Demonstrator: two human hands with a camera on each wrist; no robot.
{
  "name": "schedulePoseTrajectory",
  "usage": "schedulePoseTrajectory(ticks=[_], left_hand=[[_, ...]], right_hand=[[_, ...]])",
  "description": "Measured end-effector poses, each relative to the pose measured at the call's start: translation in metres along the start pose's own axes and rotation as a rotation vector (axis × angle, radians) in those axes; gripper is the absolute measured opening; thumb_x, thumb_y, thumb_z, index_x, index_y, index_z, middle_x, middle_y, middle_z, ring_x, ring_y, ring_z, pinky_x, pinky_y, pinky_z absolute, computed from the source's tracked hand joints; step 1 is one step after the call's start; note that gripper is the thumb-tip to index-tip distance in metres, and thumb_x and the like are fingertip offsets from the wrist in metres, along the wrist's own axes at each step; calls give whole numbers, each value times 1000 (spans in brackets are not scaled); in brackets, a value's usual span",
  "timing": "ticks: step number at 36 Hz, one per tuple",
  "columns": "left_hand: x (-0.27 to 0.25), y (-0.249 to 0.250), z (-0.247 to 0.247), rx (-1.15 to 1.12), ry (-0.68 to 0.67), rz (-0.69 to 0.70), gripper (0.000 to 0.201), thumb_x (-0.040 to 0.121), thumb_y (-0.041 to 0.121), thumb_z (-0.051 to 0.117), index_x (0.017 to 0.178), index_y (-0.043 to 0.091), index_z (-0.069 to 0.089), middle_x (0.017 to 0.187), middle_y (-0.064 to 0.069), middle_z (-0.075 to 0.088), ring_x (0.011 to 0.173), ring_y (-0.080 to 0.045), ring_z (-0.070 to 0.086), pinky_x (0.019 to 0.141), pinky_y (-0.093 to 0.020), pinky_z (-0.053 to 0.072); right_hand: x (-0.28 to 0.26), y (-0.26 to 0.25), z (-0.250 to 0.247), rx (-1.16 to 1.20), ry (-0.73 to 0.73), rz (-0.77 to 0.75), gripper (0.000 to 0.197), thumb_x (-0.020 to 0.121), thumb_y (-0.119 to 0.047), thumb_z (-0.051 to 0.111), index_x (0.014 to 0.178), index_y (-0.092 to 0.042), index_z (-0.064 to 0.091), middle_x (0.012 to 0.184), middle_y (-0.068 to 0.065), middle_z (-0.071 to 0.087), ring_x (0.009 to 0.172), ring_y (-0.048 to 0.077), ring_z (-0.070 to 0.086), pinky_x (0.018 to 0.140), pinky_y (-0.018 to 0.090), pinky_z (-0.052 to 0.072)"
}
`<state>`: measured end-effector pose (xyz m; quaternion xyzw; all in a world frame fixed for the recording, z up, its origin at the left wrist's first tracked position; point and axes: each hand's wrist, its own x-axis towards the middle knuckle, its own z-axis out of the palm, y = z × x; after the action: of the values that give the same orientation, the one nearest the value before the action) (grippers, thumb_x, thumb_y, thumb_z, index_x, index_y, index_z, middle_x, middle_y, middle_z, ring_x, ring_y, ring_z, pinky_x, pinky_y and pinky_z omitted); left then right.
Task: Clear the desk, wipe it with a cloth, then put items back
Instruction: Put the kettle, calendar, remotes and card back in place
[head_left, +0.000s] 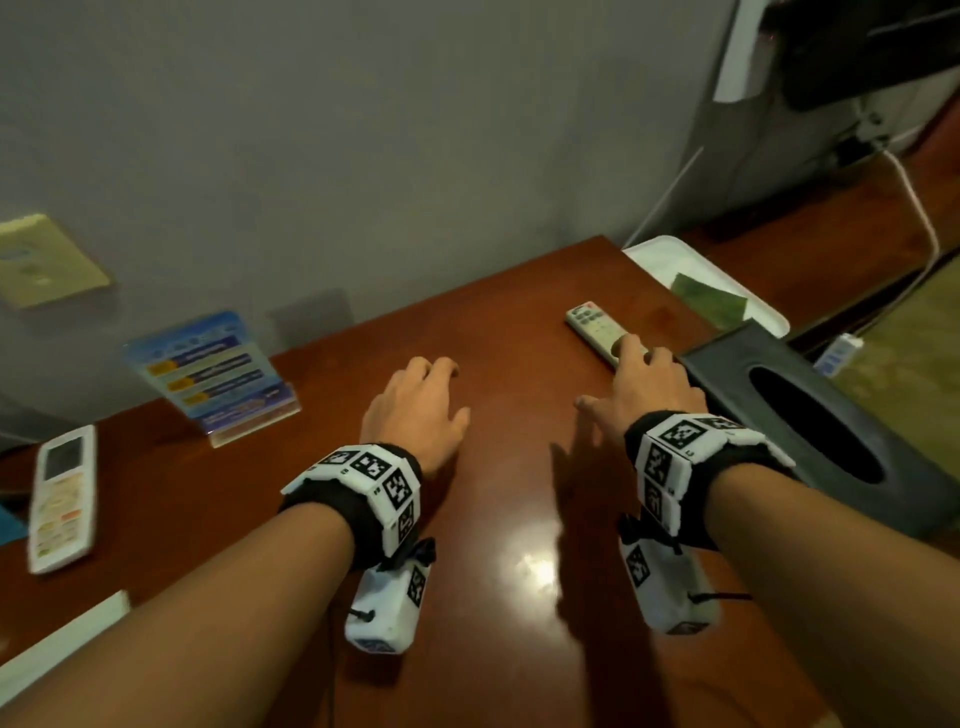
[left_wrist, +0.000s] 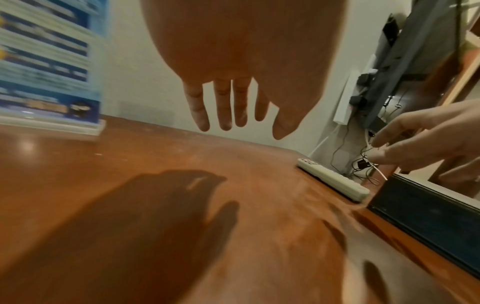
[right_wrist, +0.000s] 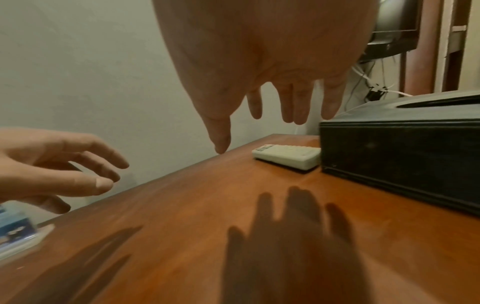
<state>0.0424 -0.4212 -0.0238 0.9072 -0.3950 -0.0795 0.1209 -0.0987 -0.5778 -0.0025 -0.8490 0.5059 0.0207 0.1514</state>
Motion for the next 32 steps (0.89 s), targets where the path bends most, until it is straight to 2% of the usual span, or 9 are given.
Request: schedulePoseTrajectory(ticks=[5, 12, 19, 26, 28, 32], left_hand=[[29, 41, 12, 0, -16, 22, 47, 94, 40, 53, 137, 25, 40, 132, 1, 46, 120, -21, 46, 94, -37, 45], [64, 69, 26, -3, -24, 2, 47, 93, 38, 53, 137, 24, 40, 131, 0, 46, 120, -22, 46, 93, -38, 45], [87, 59, 31, 19, -30, -45, 48, 93, 38, 53, 137, 25, 39, 131, 0, 46, 119, -21, 46, 94, -37, 45], [103, 43, 33, 39, -38, -103, 48, 93, 38, 54, 136, 25, 39, 130, 1, 46, 119, -21, 46, 93, -37, 44], [105, 38, 33, 44, -43, -113, 48, 93, 38, 54, 136, 25, 39, 130, 1, 46, 118, -21, 46, 93, -36, 44], [107, 31, 33, 51, -57, -130, 48, 93, 39, 54, 136, 25, 39, 129, 0, 46, 118, -21, 47, 93, -36, 45]], right_hand=[[33, 30, -8, 3, -18, -18, 65, 81, -47, 70, 129, -21, 35, 129, 14, 45, 120, 35, 45, 94, 46, 42], [76, 29, -4, -51, -22, -134, 61, 83, -44, 68, 128, -19, 36, 128, 14, 46, 116, 33, 46, 93, 41, 41], [110, 13, 9, -73, -94, -176, 60, 84, -42, 67, 131, -20, 36, 130, 13, 44, 119, 31, 44, 94, 40, 40], [136, 6, 23, -166, -151, -130, 55, 84, -36, 67, 127, -21, 36, 125, 14, 48, 115, 32, 47, 90, 40, 40], [139, 5, 26, -179, -170, -110, 52, 86, -33, 66, 125, -21, 34, 123, 15, 50, 113, 32, 49, 87, 40, 41], [144, 1, 26, -165, -214, -82, 53, 85, -25, 67, 123, -19, 31, 116, 16, 54, 105, 34, 55, 72, 39, 40]])
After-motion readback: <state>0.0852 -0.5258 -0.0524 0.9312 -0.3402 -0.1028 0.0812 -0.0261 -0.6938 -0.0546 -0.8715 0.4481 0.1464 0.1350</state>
